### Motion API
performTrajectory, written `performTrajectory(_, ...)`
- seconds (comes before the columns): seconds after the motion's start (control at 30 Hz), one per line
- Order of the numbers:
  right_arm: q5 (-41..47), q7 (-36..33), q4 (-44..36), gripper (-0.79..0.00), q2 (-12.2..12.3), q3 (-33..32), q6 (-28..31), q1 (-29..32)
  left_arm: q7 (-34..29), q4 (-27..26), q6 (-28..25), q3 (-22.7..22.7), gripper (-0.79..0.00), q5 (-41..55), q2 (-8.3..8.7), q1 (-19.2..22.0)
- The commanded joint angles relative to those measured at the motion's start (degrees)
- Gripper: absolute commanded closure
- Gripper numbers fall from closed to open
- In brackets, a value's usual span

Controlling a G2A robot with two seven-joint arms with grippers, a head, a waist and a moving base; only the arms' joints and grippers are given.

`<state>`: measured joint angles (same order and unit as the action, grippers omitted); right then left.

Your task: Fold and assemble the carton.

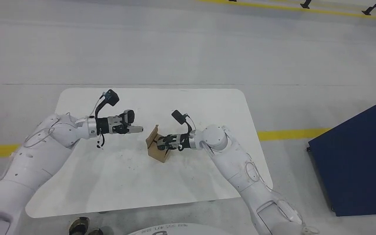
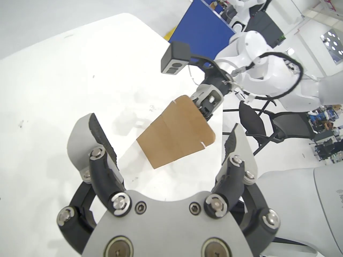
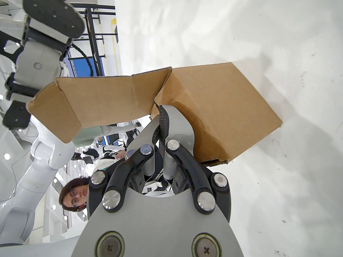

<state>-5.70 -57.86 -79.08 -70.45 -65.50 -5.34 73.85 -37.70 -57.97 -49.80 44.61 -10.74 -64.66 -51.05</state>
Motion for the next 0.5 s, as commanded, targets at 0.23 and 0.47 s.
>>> performTrajectory(0.23,0.0,0.0,0.0,0.0,0.0,0.0,0.0,0.0,-13.0,-0.9,8.7,-4.8,-0.785,9.5,-1.99,3.5)
performTrajectory(0.47,0.0,0.0,0.0,0.0,0.0,0.0,0.0,0.0,-18.9,0.9,10.5,-6.7,-0.616,16.3,-3.6,6.3)
